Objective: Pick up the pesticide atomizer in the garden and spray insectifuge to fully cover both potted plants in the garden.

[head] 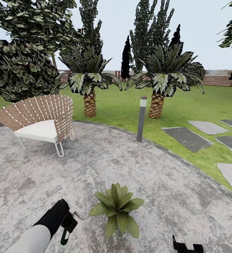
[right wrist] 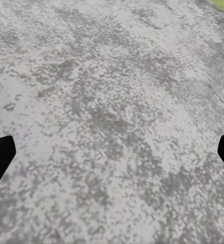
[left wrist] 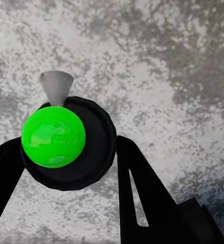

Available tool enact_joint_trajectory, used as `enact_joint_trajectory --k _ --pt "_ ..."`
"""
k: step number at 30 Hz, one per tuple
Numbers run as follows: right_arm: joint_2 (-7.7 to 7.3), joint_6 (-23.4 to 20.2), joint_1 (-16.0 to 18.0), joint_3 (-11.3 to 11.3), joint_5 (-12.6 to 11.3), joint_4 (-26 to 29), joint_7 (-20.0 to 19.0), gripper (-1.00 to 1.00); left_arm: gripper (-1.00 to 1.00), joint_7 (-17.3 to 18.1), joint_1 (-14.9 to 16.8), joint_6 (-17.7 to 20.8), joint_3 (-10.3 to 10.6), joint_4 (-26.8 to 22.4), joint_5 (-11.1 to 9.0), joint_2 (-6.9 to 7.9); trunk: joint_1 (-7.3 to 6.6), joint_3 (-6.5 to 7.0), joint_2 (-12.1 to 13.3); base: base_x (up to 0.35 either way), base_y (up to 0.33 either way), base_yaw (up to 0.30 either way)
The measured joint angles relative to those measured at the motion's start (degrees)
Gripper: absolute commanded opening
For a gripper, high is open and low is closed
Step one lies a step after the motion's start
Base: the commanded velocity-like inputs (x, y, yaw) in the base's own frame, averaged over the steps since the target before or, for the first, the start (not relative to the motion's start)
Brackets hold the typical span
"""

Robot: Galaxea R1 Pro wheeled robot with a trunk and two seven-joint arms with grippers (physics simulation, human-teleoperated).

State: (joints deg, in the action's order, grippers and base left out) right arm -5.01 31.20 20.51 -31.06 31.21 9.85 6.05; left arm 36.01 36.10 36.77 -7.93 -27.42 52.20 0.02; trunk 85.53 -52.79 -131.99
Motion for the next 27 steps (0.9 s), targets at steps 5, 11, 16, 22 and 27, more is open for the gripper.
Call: enact_joint_trajectory --k 5,11,16,22,27 --pt "0.00 0.0 0.0 0.0 0.0 0.0 0.0 1.00 -1.00 -0.1 0.0 0.0 0.0 -0.1 0.0 -0.02 0.00 0.00 0.0 0.000 -0.001 0.145" --pt "0.00 0.1 0.0 0.0 -0.1 0.0 0.0 1.00 -1.00 -0.2 0.0 0.0 0.1 -0.1 0.1 -0.04 0.00 0.00 0.0 0.000 -0.199 0.161" --pt "-0.09 0.1 0.0 -0.1 0.0 0.0 -0.1 1.00 -1.00 -0.2 0.0 0.0 0.1 0.0 0.2 -0.05 0.00 0.00 0.0 0.000 -0.273 0.007" --pt "-0.09 0.0 0.0 0.0 0.0 0.0 0.0 1.00 -1.00 -0.2 0.0 0.0 0.1 0.0 0.1 -0.06 0.00 0.00 0.0 0.000 -0.264 0.000" --pt "0.00 0.0 0.0 0.0 0.0 0.0 0.0 1.00 -1.00 0.0 0.0 0.0 0.1 -0.1 0.0 -0.06 0.00 0.00 0.0 0.000 -0.060 0.170"
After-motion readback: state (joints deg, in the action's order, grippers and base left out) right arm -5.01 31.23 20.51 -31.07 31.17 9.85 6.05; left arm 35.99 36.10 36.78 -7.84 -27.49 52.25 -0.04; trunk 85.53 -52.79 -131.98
